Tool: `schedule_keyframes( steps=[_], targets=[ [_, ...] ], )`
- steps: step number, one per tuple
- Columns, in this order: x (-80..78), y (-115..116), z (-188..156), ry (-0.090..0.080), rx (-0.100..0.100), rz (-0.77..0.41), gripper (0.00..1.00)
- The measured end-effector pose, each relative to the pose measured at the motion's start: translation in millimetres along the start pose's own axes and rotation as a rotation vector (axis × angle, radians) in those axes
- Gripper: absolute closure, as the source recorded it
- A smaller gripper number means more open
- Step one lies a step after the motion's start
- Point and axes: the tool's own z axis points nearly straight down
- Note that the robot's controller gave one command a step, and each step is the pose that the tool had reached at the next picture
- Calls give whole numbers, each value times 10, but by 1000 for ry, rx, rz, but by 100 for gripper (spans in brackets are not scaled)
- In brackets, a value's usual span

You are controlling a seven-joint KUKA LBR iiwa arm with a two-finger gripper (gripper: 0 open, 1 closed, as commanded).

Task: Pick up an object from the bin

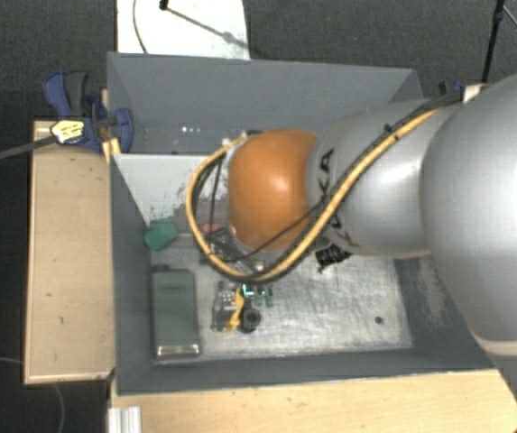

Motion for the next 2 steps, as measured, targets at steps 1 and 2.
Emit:
schedule_keyframes(
  steps=[1,2],
  targets=[
    [-23,-7,-38,-7,-1,6,0],
    [-6,-426,342,-14,-3,-190,0]
  ],
)
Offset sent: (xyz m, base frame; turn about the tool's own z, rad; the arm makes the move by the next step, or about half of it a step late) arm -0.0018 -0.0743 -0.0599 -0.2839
